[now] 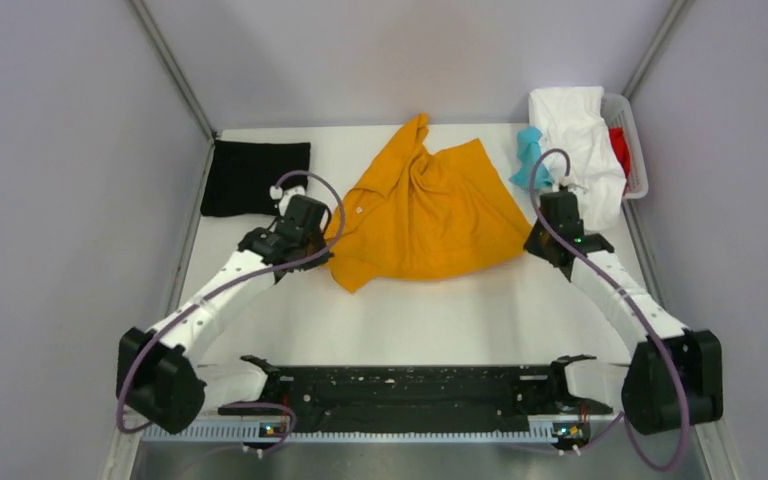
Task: Fold and stack the t-shirts
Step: Flatten out the tshirt
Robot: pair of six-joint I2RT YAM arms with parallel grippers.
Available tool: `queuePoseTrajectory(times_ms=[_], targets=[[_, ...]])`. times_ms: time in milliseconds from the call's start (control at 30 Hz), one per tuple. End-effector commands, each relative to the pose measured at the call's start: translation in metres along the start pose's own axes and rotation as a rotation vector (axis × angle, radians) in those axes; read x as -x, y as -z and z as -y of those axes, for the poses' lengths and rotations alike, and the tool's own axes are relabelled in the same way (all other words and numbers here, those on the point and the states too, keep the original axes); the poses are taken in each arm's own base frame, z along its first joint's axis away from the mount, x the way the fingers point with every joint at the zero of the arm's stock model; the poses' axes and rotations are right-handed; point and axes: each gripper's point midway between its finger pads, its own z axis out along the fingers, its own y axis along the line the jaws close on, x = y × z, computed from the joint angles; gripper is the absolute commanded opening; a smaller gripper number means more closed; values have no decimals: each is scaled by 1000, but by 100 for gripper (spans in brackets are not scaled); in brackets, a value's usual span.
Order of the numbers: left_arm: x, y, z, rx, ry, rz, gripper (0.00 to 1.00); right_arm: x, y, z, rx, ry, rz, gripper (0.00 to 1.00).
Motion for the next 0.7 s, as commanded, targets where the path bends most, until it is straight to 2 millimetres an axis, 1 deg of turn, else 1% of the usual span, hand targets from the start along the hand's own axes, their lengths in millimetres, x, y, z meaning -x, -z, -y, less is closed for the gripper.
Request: queuePoseTrajectory(times_ms=[0,67,133,233,300,433,567,600,667], targets=[[90,83,45,-230,33,306,0,106,82,-35,175,-23,286,0],[123,125,57,-323,41,440,0,134,116,-41,217,-38,363,0],[152,172,63,-408,46,583,0,159,153,-47,272,-46,439,0],[186,244,56,-468,73,761,0,193,212,-52,348,-57,557,0],[201,290,50,-508,64,859,0,210,249,-53,390,-57,623,0],[218,381,36,-606,51,1034,0,234,325,-51,489,-54,757,0],[222,466,23,-723,11,1208,0,246,396,-45,572,-39,869,0],[222,493,17,-757,7,1261,0,248,418,-42,598,-35,904,0],[219,525,11,-803,-20,1325,0,249,448,-38,639,-30,948,0]])
